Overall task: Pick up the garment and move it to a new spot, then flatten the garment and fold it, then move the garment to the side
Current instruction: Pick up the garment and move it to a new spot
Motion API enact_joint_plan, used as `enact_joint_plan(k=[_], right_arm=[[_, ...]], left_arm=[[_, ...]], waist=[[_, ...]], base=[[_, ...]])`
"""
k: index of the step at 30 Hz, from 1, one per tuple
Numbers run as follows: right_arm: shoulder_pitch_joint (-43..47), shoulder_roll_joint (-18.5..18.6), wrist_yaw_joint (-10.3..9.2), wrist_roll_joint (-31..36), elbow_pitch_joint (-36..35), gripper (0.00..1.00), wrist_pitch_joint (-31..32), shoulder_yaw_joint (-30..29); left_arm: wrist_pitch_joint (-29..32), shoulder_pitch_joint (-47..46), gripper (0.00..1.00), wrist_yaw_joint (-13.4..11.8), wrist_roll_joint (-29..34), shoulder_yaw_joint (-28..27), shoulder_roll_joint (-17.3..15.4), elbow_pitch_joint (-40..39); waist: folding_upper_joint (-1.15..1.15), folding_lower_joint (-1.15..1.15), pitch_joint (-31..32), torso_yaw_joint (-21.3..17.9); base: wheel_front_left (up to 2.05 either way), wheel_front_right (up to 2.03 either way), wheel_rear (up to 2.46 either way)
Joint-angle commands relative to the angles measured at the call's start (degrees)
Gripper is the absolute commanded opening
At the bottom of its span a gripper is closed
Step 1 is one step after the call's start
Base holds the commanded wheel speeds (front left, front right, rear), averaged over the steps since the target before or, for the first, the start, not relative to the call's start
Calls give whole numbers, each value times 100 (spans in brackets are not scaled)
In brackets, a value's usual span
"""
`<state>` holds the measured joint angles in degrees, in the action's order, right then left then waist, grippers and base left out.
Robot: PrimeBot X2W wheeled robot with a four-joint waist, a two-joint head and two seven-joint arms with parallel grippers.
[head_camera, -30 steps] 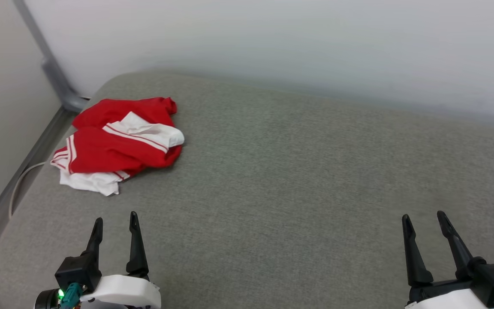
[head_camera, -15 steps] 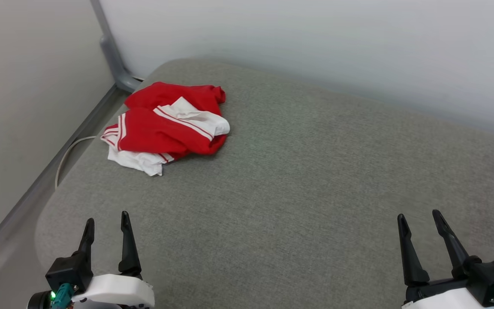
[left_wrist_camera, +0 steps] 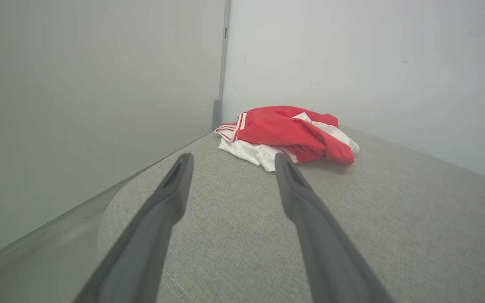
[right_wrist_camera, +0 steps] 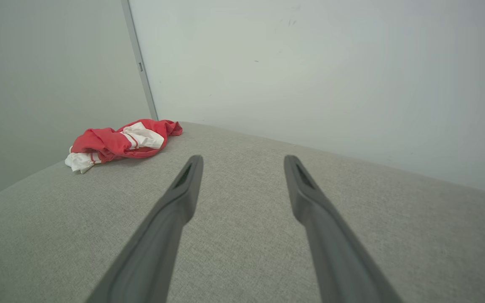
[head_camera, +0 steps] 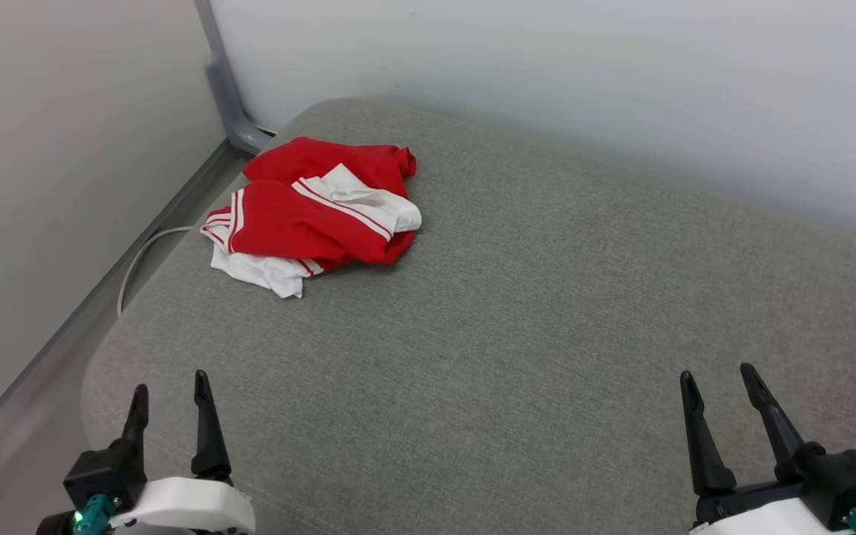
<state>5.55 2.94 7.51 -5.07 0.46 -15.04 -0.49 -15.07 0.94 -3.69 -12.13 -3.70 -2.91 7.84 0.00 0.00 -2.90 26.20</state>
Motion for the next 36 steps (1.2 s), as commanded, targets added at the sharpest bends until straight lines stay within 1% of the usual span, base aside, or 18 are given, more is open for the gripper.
enact_joint_plan(k=[1, 7, 11, 14, 15, 19, 21, 23, 26, 28, 30, 33, 36], right_arm=[[-96, -12, -4, 15, -3, 100, -23, 21], [-271, -12, -4, 240, -149, 100, -23, 68], [-489, -7, -4, 427, -309, 100, -22, 53], [-676, 80, -4, 517, -446, 100, -22, 63], [-676, 80, -4, 517, -446, 100, -22, 63], [-932, 155, -4, 578, -612, 100, -22, 133], [-1035, 178, -4, 593, -697, 100, -22, 151], [-1119, 191, -4, 627, -775, 100, -22, 168], [-1220, 201, -4, 641, -912, 100, -22, 185], [-1253, 219, -4, 655, -989, 100, -22, 182], [-1290, 237, -4, 664, -1071, 100, -22, 178], [-1320, 276, -4, 690, -1158, 100, -22, 169], [-1372, 323, -4, 691, -1232, 100, -22, 138]], left_arm=[[-16, -58, 100, 30, 8, -68, 4, 14], [-16, -778, 100, 383, 311, -440, -25, -36], [-16, -1556, 100, 635, 433, -741, -164, -23], [-16, -2179, 100, 797, 408, -945, -306, 68], [-16, -2179, 100, 797, 408, -945, -306, 68], [-16, -2967, 100, 980, 503, -1004, -634, 164], [-15, -3297, 100, 1033, 415, -981, -767, 323], [-15, -3618, 100, 1077, 348, -922, -977, 516], [-15, -4052, 100, 1104, 192, -679, -1323, 918], [-16, -4288, 100, 1107, -14, -277, -1605, 1177], [12, -4500, 100, 1103, -243, 128, -1957, 1494], [340, -4859, 100, 1106, -664, 773, -2383, 1907], [962, -5152, 100, 1107, -1136, 1415, -2738, 2240]], waist=[[0, 0, -42, -64], [0, 0, -431, -312], [0, 0, -873, -525], [0, 0, -1218, -686], [0, 0, -1218, -686], [0, 0, -1603, -901], [0, 0, -1729, -993], [0, 0, -1840, -1083], [0, 0, -1967, -1204], [0, 0, -2044, -1273], [0, 0, -2118, -1329], [0, 0, -2238, -1401], [0, 0, -2350, -1448]], base=[[0, 0, 0], [0, 0, 0], [0, 0, 0], [0, 0, 0], [0, 0, 0], [0, 0, 0], [0, 0, 0], [0, 0, 0], [0, 0, 0], [0, 0, 0], [0, 0, 0], [0, 0, 0], [0, 0, 0]])
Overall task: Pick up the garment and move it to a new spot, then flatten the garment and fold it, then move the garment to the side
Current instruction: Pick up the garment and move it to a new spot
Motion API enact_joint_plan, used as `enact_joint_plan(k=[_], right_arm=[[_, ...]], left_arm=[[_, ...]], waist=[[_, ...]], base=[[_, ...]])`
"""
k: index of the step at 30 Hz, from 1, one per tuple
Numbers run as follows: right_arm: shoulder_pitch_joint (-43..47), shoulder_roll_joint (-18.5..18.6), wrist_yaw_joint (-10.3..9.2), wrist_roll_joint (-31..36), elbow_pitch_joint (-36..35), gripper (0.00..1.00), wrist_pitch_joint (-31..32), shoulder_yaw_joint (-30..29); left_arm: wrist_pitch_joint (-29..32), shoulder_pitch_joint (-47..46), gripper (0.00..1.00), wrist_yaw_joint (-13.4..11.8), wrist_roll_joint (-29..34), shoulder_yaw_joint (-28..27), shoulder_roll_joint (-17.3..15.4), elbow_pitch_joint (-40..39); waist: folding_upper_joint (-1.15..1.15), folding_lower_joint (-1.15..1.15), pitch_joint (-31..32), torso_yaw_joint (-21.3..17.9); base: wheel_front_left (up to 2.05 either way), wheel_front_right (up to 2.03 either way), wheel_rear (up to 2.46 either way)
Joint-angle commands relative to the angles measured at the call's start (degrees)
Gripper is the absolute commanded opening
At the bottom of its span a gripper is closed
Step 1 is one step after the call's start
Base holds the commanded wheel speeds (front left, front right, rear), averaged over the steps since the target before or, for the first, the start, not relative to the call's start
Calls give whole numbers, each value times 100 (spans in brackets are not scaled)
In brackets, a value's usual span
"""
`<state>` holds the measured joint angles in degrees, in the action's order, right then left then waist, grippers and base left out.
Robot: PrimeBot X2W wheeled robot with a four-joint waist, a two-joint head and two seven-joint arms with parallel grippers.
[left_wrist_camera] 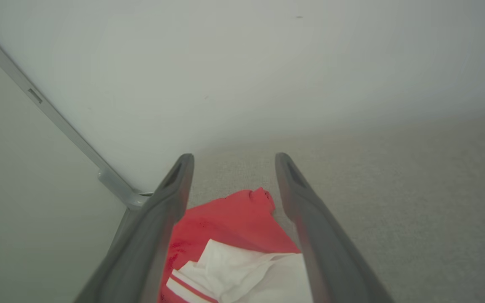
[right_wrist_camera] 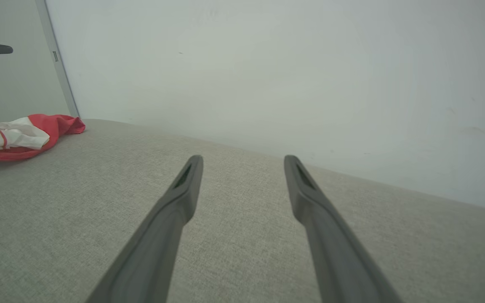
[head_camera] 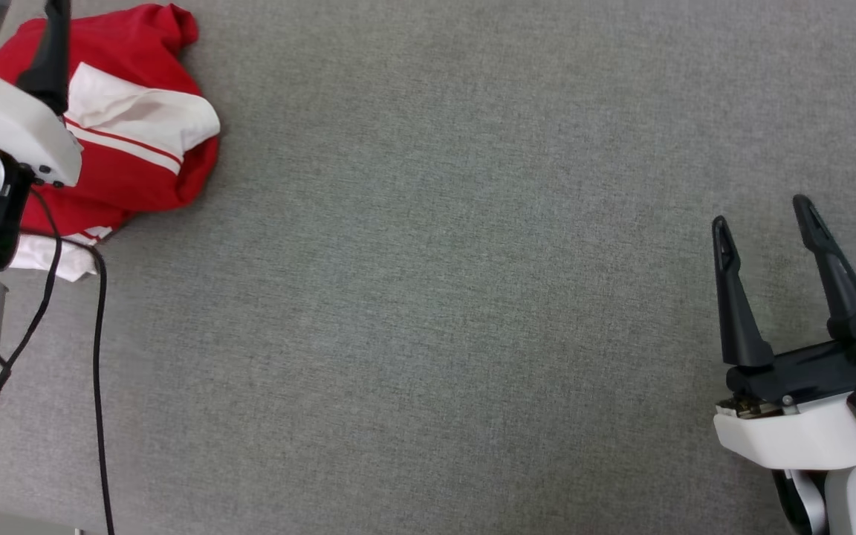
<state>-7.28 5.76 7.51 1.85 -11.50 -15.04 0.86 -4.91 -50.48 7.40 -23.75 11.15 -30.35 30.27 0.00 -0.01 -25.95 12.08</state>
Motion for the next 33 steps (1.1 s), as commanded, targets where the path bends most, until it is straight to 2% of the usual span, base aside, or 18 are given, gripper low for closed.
enact_joint_plan(k=[1, 8, 16, 21, 28, 29, 30, 33], right_arm=[[-101, 48, -4, 2, -53, 100, -22, -3], [-156, 117, -4, 20, -136, 100, -22, -47], [-230, 135, -4, 15, -144, 100, -22, -82], [-285, 106, -4, -20, -107, 100, -22, -70], [-364, 64, -4, -53, -18, 100, -22, -69], [-359, 59, -4, -61, -6, 100, -22, -77], [-351, 50, -4, -65, 6, 100, -22, -86], [-303, 18, -4, -109, 39, 100, -22, -121]], left_arm=[[268, -83, 100, -2, -155, 171, -99, 108], [2266, -614, 100, -1, -1381, 1527, -671, 364], [4273, -965, 100, 0, -2378, 2454, -939, 471], [4912, -974, 100, 0, -2541, 2773, -815, 764], [4961, -711, 100, 1, -2574, 3122, -435, 1310], [4939, -703, 56, 2, -2550, 3195, -430, 1331], [4905, -706, 0, 2, -2546, 3249, -447, 1333], [4594, -840, 0, 0, -2557, 3274, -575, 1278]], waist=[[0, 1, -79, -50], [0, 1, -301, -110], [0, 1, -501, -158], [0, 1, -616, -205], [0, 1, -658, -295], [0, 1, -634, -301], [0, 1, -602, -301], [0, 1, -446, -277]], base=[[0, 0, 0], [0, 0, 0], [0, 0, 0], [0, 0, 0], [0, 0, 0], [0, 0, 0], [0, 0, 0], [0, 0, 0]])
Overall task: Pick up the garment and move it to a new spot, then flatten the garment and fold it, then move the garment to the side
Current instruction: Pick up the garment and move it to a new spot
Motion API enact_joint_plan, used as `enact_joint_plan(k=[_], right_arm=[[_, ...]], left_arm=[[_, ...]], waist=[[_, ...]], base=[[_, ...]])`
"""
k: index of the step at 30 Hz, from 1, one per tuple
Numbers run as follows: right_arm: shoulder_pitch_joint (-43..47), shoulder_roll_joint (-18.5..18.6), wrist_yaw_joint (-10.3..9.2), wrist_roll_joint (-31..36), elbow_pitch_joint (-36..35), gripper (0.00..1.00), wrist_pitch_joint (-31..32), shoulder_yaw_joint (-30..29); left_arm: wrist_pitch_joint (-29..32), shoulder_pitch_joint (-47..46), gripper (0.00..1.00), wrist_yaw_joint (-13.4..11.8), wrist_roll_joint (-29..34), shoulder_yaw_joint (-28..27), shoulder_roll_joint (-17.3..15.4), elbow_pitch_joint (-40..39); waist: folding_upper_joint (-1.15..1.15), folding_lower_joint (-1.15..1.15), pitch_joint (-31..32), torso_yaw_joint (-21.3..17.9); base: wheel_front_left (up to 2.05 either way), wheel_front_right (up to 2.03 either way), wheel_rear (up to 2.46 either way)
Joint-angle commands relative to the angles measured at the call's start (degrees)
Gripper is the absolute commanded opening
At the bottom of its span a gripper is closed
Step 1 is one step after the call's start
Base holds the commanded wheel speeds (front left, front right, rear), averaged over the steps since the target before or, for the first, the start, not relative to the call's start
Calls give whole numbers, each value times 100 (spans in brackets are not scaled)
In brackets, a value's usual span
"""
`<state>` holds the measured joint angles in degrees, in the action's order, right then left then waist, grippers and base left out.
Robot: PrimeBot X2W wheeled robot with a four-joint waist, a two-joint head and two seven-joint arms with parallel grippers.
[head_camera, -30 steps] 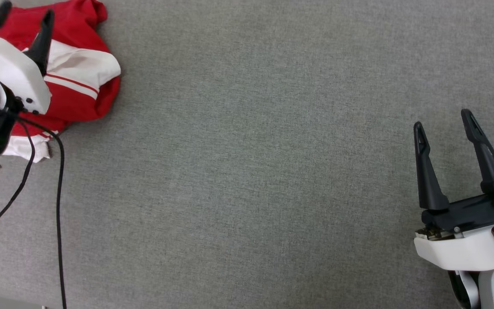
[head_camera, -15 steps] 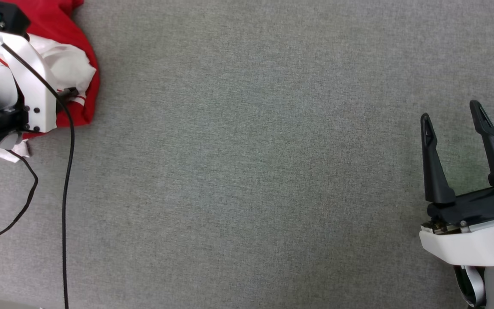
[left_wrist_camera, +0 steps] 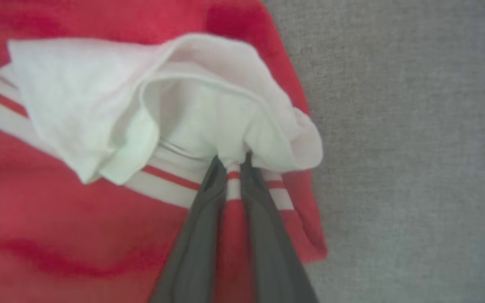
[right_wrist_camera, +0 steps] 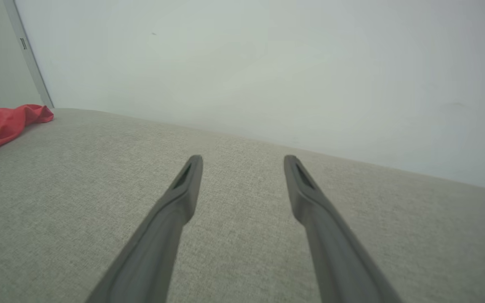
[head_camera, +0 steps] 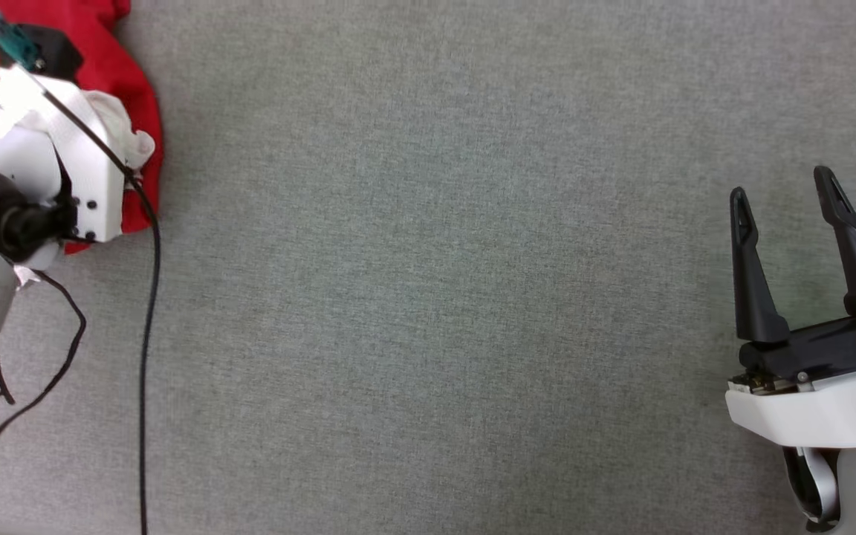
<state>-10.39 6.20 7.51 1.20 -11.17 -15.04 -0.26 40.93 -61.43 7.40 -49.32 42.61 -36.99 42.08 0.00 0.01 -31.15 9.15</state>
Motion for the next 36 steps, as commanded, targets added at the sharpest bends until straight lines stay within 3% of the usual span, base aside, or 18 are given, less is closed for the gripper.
enact_joint_plan(k=[1, 8, 15, 27, 36], right_arm=[[22, -32, -4, -45, 18, 100, -22, -12], [142, -124, -4, -112, 82, 100, -22, 1], [319, -234, -4, -214, 174, 100, -22, 3], [556, -333, -4, -349, 228, 100, -22, -94], [703, -339, -4, -589, 256, 100, -22, -227]], left_arm=[[-150, 176, 0, 0, 57, 144, 23, 53], [-1291, -156, 0, 0, 310, 448, -209, -312], [-2032, -359, 0, 0, 526, 987, -281, -858], [-2848, -536, 0, 0, 701, 1665, 183, -1475], [-3416, -440, 0, 0, 829, 2330, 1083, -1590]], waist=[[0, -1, 139, 28], [0, -1, 690, 106], [0, -1, 1177, 35], [0, -1, 1609, -499], [0, -1, 1713, -1106]], base=[[0, 0, 0], [0, 0, 0], [0, 0, 0], [0, 0, 0], [0, 0, 0]])
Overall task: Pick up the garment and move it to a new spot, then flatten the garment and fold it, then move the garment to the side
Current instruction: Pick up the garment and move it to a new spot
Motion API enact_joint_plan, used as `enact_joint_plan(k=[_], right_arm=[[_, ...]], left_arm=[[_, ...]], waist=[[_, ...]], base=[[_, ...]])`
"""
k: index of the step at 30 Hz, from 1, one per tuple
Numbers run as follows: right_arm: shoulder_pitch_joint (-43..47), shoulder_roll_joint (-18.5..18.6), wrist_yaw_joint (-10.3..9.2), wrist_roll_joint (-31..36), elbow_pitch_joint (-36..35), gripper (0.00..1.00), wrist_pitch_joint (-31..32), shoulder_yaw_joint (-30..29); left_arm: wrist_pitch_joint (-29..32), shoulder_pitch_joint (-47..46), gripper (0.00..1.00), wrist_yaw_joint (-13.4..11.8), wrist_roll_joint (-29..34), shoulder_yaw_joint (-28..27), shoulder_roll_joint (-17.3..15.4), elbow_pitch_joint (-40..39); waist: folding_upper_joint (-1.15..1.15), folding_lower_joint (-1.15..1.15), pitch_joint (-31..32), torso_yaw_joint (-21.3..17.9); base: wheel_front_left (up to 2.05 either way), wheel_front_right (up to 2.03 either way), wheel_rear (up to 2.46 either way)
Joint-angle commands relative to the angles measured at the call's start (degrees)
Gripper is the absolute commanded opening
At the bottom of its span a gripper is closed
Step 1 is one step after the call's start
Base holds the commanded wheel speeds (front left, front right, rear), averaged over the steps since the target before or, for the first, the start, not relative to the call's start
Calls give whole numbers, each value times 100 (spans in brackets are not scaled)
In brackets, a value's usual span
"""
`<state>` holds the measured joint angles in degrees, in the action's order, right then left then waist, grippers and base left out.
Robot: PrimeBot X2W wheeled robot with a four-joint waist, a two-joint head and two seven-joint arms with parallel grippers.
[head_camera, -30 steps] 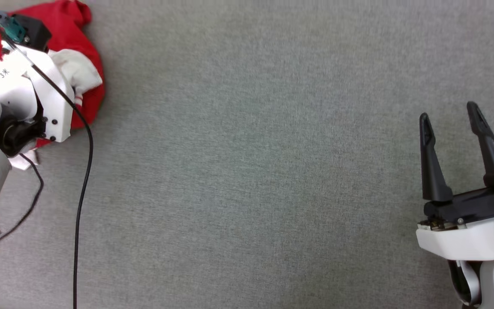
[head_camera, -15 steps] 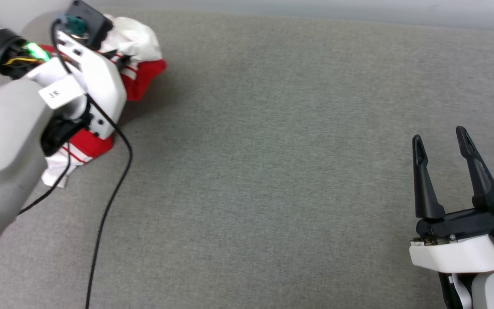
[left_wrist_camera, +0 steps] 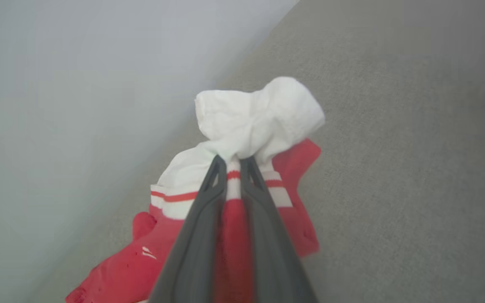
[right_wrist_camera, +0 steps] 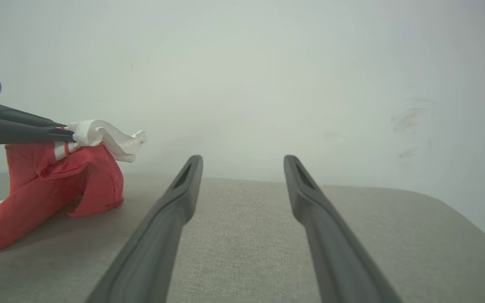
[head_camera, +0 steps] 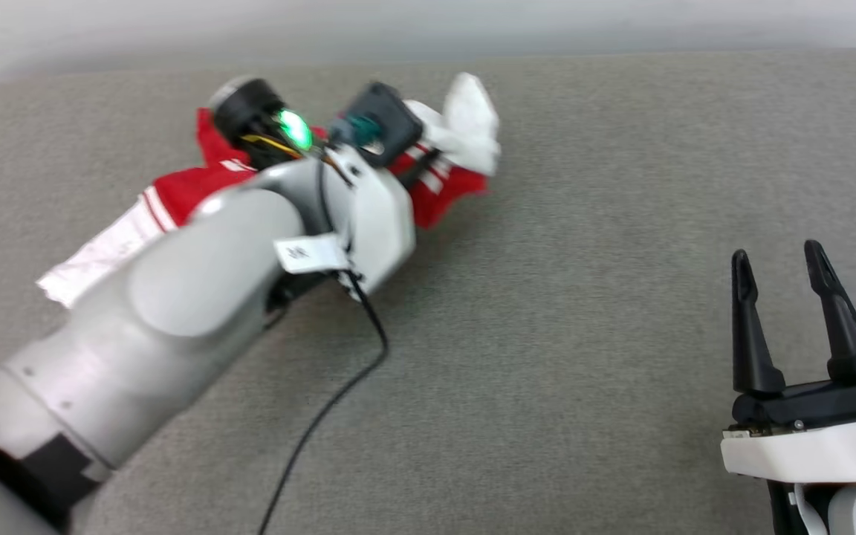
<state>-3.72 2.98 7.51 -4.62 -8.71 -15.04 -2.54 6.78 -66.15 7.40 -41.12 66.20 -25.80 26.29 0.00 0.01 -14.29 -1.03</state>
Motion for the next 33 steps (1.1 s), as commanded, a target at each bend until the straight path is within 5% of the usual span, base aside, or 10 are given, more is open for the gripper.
enact_joint_plan(k=[1, 16, 25, 30, 31, 33], right_arm=[[39, -16, -4, -24, 10, 100, -22, -17], [37, -18, -4, -201, -41, 100, -22, -252], [-113, -17, -4, -251, 10, 100, -22, -266], [-133, -17, -4, -243, 36, 100, -22, -319], [-113, -18, -4, -231, 53, 100, -22, -333], [-60, -18, -4, -198, 89, 100, -22, -344]], left_arm=[[-76, 57, 0, 0, -15, 34, 85, 18], [-130, 1124, 0, 1, 621, 718, 1937, 448], [535, 2132, 0, 2, 1411, 719, 2200, 299], [350, 2181, 0, 2, 1460, 724, 2195, 446], [202, 2141, 100, 1, 1414, 723, 2195, 489], [-148, 2016, 100, 0, 1330, 714, 2209, 563]], waist=[[0, -1, 32, -147], [0, -1, -126, -612], [0, -1, -443, -734], [0, -1, -474, -697], [0, -1, -443, -671], [0, -1, -344, -619]], base=[[0, 0, 0], [0, 0, 0], [0, 0, 0], [0, 0, 0], [0, 0, 0], [0, 0, 0]])
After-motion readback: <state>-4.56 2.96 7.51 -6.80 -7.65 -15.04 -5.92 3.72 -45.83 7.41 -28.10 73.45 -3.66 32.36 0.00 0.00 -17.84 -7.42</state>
